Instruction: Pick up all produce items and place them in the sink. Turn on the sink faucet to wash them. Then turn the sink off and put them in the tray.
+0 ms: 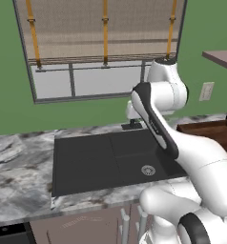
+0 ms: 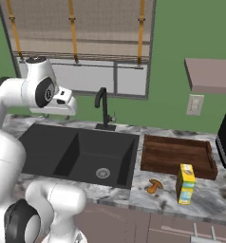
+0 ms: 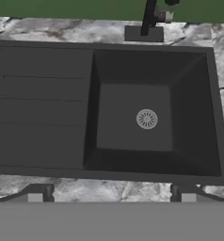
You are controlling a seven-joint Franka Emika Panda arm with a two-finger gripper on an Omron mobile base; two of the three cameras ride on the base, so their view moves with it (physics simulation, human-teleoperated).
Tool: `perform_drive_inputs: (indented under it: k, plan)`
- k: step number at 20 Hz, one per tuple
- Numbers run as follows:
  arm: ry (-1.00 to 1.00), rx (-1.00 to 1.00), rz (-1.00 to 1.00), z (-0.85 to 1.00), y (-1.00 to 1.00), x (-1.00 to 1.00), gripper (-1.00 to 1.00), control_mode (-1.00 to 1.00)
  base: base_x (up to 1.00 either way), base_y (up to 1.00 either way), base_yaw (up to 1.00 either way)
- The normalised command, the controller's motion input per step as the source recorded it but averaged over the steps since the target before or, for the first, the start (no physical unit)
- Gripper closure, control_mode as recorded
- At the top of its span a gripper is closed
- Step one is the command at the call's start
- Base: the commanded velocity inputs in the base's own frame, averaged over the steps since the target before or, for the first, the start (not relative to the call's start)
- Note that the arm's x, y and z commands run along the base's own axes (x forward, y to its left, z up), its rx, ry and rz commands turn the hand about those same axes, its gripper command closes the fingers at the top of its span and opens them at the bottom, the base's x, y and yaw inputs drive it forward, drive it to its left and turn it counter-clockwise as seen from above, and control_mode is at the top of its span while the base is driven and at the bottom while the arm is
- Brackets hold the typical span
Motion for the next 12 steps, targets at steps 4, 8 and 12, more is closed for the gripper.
perform_drive_inputs:
  k: [4,8,12]
  plan:
    - [0.00,-0.01,0.00,0.00,0.69,-0.10,-1.00,-1.00,0.00,0.00,0.00]
    - [0.02,-0.03,0.00,0.00,0.83,-0.02,-1.00,-1.00,0.00,0.00,0.00]
    - [0.04,-0.07,0.00,-0.08,0.92,0.00,-1.00,-1.00,0.00,0.00,0.00]
